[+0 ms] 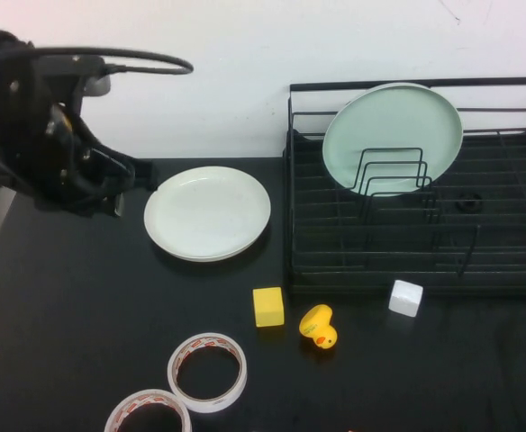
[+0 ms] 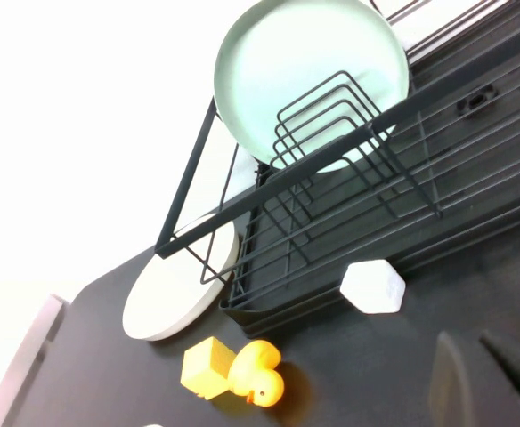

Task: Place plate on rack
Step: Pick up the plate from the table

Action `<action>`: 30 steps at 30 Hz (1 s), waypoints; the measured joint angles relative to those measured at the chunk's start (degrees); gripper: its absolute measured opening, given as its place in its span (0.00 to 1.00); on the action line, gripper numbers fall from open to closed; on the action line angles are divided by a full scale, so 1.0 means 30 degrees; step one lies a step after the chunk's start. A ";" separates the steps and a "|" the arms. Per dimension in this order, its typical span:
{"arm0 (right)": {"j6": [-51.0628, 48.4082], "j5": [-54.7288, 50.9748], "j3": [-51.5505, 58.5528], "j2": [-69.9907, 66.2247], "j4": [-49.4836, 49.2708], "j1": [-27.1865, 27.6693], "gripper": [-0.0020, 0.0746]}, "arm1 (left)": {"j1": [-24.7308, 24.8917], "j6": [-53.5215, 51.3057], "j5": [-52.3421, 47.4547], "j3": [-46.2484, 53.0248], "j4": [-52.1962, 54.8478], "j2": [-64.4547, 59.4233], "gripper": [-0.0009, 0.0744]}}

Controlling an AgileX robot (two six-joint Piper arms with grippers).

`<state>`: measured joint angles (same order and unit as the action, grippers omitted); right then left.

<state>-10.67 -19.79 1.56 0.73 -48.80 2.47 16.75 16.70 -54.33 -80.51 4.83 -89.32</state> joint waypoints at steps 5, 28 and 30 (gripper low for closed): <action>-0.0525 0.0080 0.0000 0.0000 0.0000 0.0000 0.04 | -0.2278 -0.2349 -0.0290 -0.1822 -0.4473 -0.3177 0.29; -0.0771 0.0139 0.0000 0.0000 0.0000 0.0000 0.04 | -0.2990 -0.1437 0.0527 -0.7854 -0.5893 -1.2586 0.47; -0.0771 0.0139 0.0000 0.0000 0.0000 0.0000 0.04 | -0.2990 -0.1182 0.1171 -0.7865 -0.6178 -1.2942 0.47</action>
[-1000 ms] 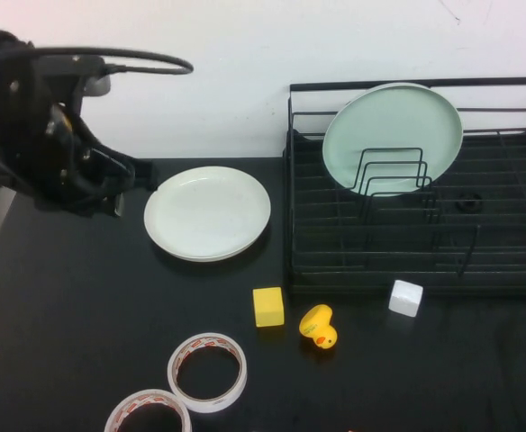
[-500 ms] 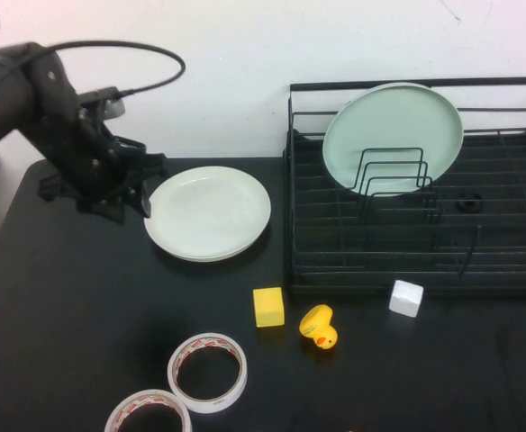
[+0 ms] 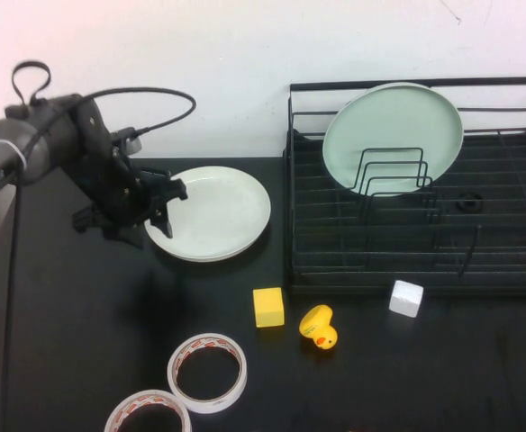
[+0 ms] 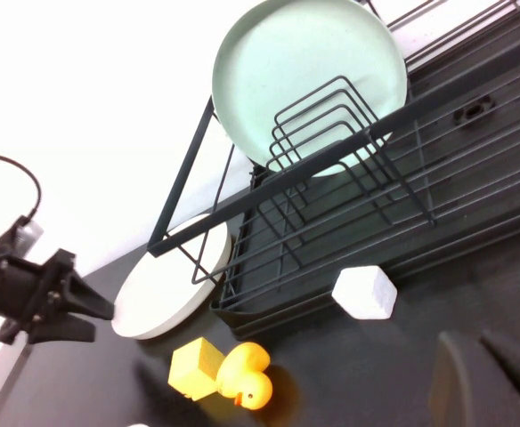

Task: Place plate on rack
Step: Pick up the plate from the table

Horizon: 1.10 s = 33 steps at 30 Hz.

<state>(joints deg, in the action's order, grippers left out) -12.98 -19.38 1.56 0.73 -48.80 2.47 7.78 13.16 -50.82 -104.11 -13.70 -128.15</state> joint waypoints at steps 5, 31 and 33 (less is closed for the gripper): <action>0.0000 -0.0370 0.0000 0.0000 0.0000 0.0000 0.04 | 0.0000 0.0702 0.1454 0.0000 -0.0733 -0.0735 0.47; 0.0000 -0.0515 0.0000 0.0000 0.0000 0.0000 0.04 | -0.0016 0.1304 0.3845 -0.0313 -0.1478 -0.2091 0.03; 0.0000 -0.0515 0.0000 0.0000 0.0000 0.0000 0.04 | -0.0094 0.0617 0.3891 -0.0313 -0.2086 -0.2091 0.03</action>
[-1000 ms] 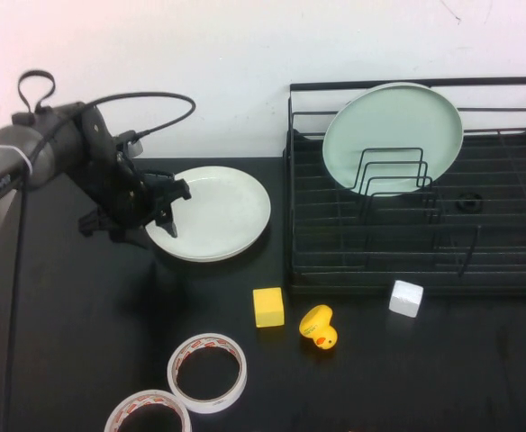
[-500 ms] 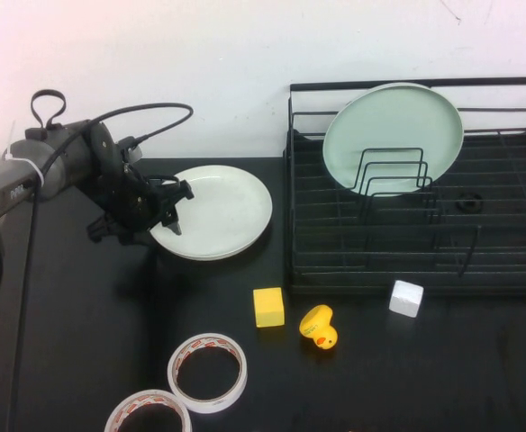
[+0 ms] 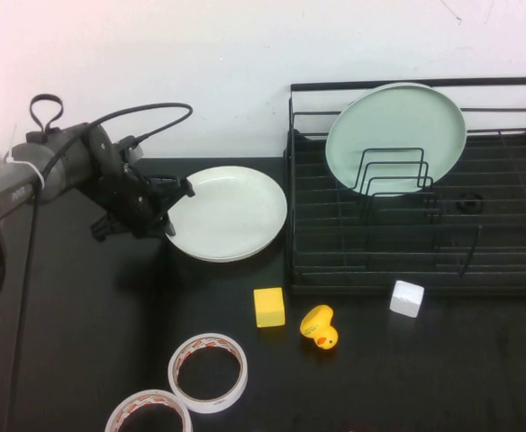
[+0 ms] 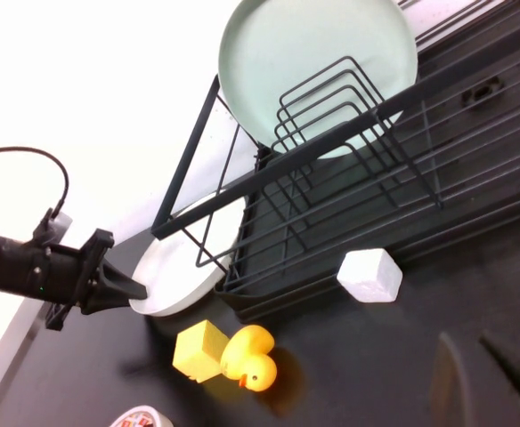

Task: Place plate on rack
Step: Pick up the plate from the table

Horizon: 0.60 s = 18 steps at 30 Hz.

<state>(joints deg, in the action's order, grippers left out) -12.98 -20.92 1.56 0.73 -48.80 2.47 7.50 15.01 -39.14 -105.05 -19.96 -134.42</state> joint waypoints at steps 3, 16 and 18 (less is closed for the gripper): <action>0.0000 0.0000 0.0000 0.0000 0.0000 0.0000 0.04 | -0.0422 -0.1421 0.0000 0.0000 -0.1857 -0.0138 0.02; 0.0000 0.0000 0.0000 0.0000 0.0000 0.0000 0.04 | -0.3438 -1.0291 -0.2969 0.0098 -1.0065 -0.0555 0.02; 0.0000 0.0000 0.0000 0.0000 0.0000 0.0000 0.04 | -0.3757 -1.1181 -0.3507 0.0098 -1.0522 -0.0555 0.02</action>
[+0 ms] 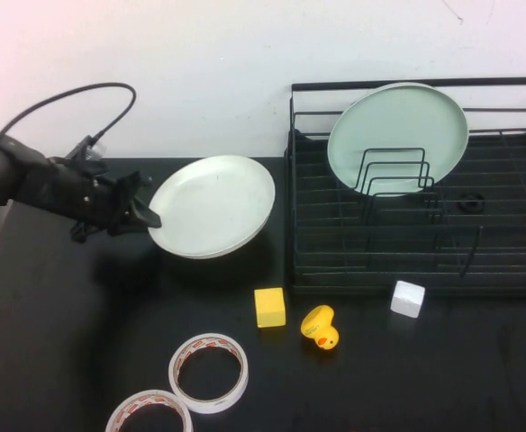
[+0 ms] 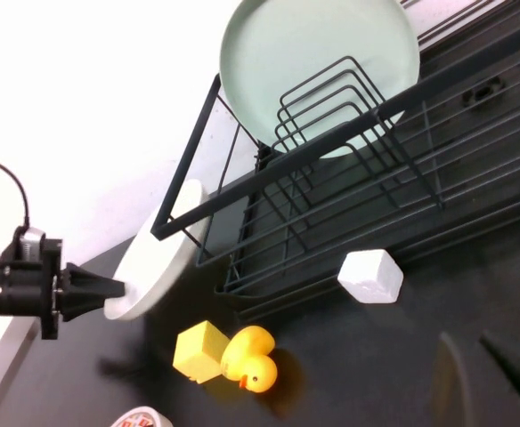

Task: Place plate on rack
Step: Pick up the plate from the table, then hand over the plate

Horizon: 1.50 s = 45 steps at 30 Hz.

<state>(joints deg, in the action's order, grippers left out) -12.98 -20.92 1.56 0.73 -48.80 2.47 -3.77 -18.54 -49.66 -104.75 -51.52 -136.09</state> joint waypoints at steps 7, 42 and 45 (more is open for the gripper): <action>0.0000 0.0157 0.0000 0.0000 -0.0077 0.0000 0.04 | -0.0409 -0.2621 -0.1285 0.0046 -0.0783 0.0512 0.02; -1.5951 -0.4103 -0.8994 -1.2030 -0.8615 0.0000 0.64 | 0.3227 -1.2618 0.5091 1.5554 -0.5044 2.0462 0.02; -1.8021 -0.5932 -1.0567 -1.4722 -0.9271 0.0000 0.76 | 0.3656 -1.4215 0.5313 1.6713 -0.7510 2.1868 0.02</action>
<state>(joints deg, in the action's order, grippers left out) -67.05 -38.72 -30.14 -43.44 -76.61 2.47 7.19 -61.18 -33.73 -54.61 -74.05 -70.48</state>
